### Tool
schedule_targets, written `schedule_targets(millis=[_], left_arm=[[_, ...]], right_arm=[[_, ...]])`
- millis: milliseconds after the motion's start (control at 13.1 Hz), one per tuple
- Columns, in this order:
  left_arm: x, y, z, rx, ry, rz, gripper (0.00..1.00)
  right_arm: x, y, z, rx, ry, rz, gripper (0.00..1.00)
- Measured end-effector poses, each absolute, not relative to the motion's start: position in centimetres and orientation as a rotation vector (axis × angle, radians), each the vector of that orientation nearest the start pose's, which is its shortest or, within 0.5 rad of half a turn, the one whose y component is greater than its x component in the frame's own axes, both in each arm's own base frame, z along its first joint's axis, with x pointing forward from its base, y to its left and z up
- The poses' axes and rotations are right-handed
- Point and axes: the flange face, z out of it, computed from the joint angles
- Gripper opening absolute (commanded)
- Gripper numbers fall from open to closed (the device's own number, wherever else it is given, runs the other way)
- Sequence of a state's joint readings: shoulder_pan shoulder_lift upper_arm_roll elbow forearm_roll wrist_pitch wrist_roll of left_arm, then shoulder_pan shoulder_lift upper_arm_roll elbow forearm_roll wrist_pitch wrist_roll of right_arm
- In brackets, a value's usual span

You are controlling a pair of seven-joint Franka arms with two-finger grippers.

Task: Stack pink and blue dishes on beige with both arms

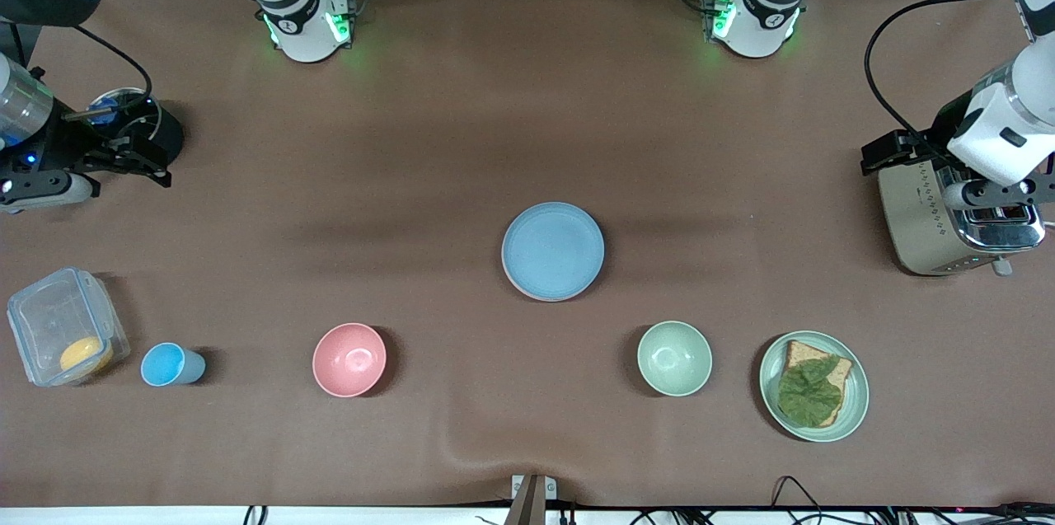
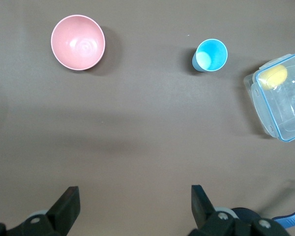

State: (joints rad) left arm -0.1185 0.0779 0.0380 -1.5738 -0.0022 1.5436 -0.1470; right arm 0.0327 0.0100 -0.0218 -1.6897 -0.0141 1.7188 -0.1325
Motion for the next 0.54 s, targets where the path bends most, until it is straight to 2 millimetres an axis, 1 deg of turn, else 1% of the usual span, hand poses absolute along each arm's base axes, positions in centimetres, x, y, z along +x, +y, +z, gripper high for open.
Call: schedule_targets(millis=[536], left_arm=[[57.02, -4.74, 57.7, -3.122, -0.103, 0.168, 1.0]], right_arm=[[56.66, 0.93, 57.63, -3.146, -0.244, -0.03, 1.0]])
